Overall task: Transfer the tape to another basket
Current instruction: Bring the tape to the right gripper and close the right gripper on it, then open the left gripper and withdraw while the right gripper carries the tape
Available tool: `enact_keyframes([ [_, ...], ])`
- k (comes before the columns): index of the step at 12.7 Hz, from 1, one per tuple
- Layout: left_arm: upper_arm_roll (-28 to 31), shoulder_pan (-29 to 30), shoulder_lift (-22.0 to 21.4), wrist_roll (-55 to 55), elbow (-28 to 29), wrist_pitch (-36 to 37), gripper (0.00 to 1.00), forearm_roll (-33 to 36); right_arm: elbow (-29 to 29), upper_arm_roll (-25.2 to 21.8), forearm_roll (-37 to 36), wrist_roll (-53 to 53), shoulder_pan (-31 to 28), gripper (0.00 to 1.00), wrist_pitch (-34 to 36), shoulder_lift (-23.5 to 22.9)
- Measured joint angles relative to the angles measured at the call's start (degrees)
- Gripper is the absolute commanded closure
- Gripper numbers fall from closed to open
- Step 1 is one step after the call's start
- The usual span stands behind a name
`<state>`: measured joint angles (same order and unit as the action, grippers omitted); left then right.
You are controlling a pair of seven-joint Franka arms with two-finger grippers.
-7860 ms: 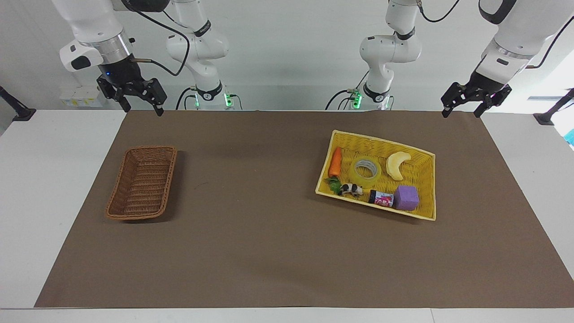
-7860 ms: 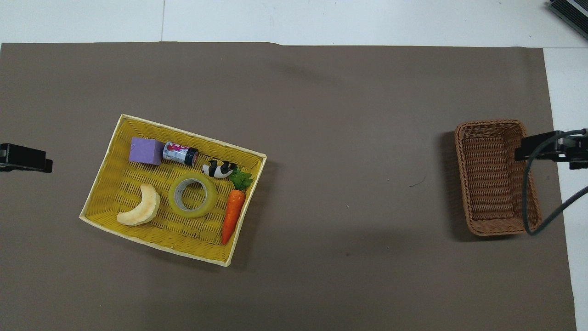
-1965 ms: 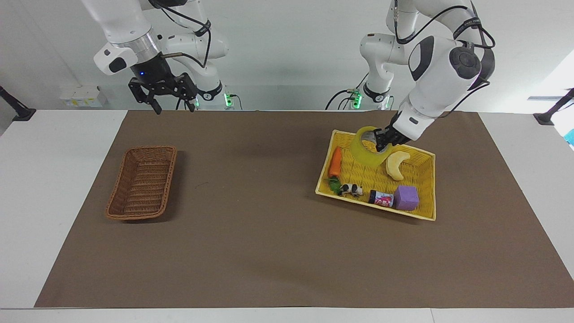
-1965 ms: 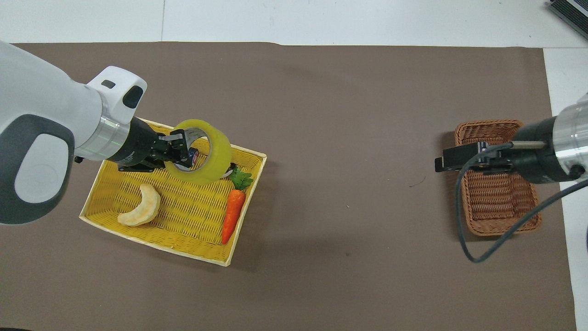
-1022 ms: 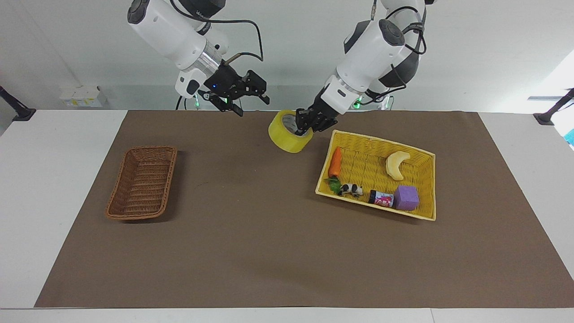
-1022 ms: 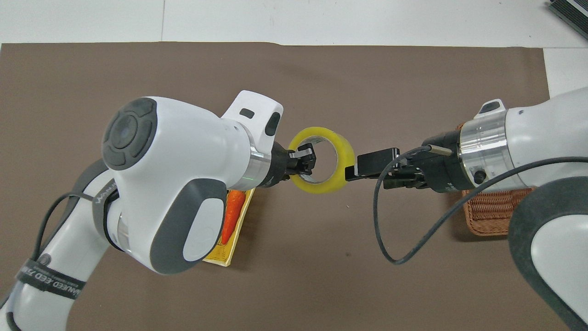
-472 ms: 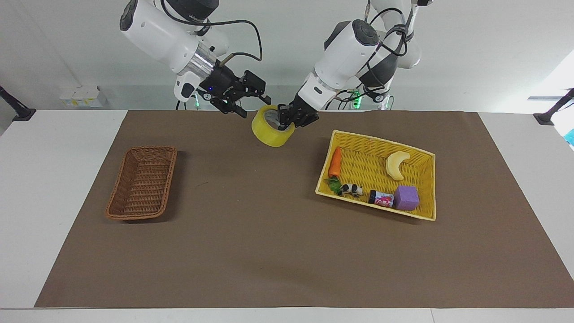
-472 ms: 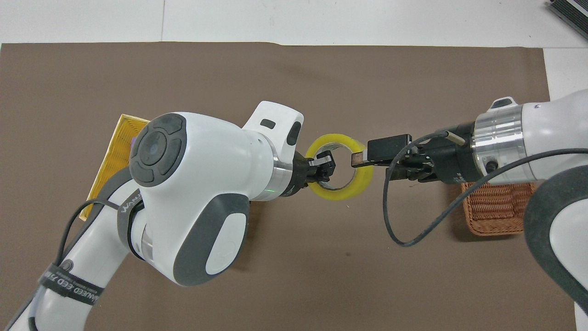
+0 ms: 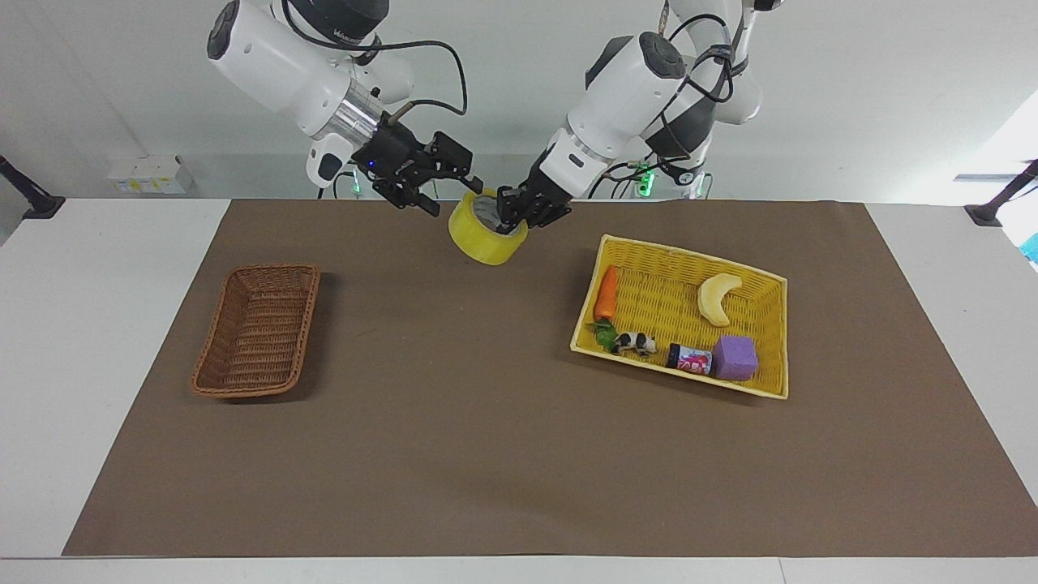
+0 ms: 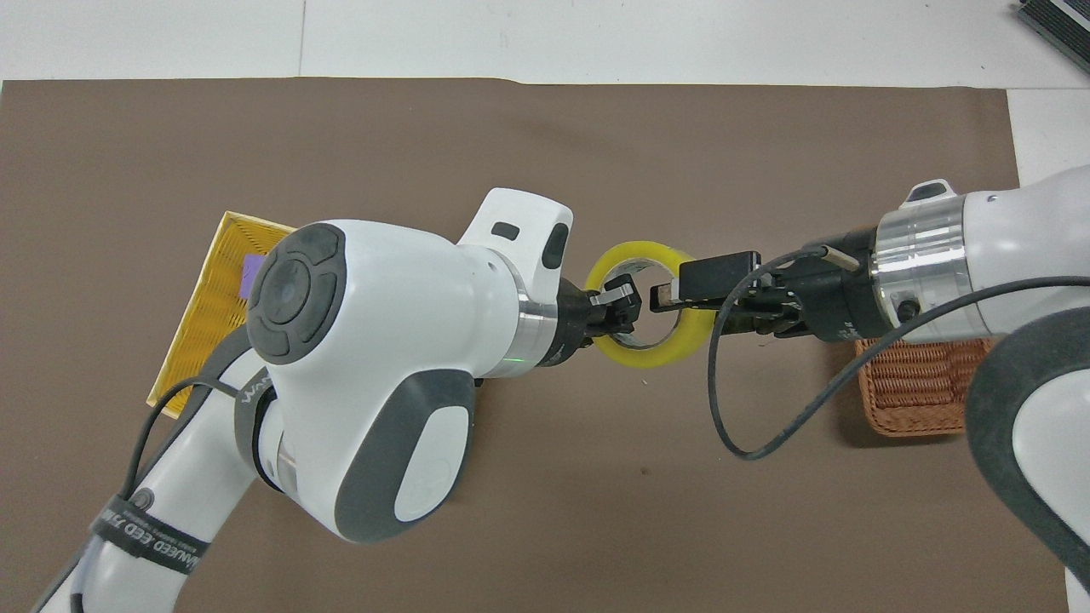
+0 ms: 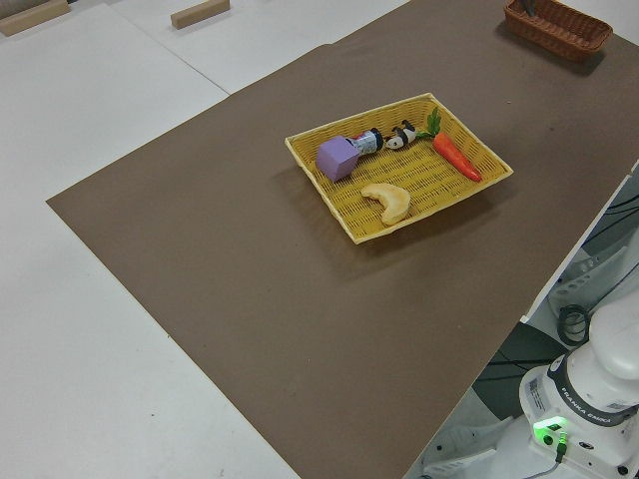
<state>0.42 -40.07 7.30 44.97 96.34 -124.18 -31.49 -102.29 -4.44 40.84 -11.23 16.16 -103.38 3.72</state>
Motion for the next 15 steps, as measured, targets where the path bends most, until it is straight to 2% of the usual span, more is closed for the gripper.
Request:
enact_keyframes([
  [1, -0.17, -0.09, 0.0, 0.09, 0.0, -0.27, 1.0, -1.32, -0.01, -0.01, -0.05, 0.5, -0.01, 0.15, 0.0, 0.0],
  [2, -0.15, -0.08, 0.01, 0.09, 0.01, -0.51, 1.0, -2.43, -0.01, -0.08, -0.16, 0.81, -0.04, 0.43, -0.02, 0.07],
  [3, -0.24, -0.08, 0.0, 0.09, 0.01, -0.82, 1.0, -3.14, -0.01, -0.12, -0.32, 1.13, -0.05, 0.6, -0.02, 0.13],
  [6, -0.46, -0.08, -0.17, 0.09, -0.09, -1.31, 1.0, -4.39, -0.54, -0.35, -1.7, 1.69, -0.09, 1.0, 0.07, 0.13],
  [7, -0.61, -0.08, -0.26, 0.12, -0.09, -1.32, 1.0, -4.66, -0.66, -0.3, -1.72, 1.71, -0.05, 1.0, 0.06, 0.14],
  [8, -0.71, -0.08, -0.34, 0.13, -0.1, -1.44, 0.91, -5.14, -0.72, -0.28, -1.71, 1.71, -0.04, 1.0, 0.08, 0.14],
  [9, -0.89, -0.08, -0.46, 0.31, -0.12, -1.62, 0.01, -5.65, -0.76, -0.21, -1.71, 1.71, -0.03, 1.0, 0.1, 0.15],
  [15, -0.5, 0.28, -2.65, 0.54, -0.26, -1.37, 0.0, -5.71, -0.71, -0.56, -1.67, 1.61, -0.5, 1.0, -0.27, 0.24],
])
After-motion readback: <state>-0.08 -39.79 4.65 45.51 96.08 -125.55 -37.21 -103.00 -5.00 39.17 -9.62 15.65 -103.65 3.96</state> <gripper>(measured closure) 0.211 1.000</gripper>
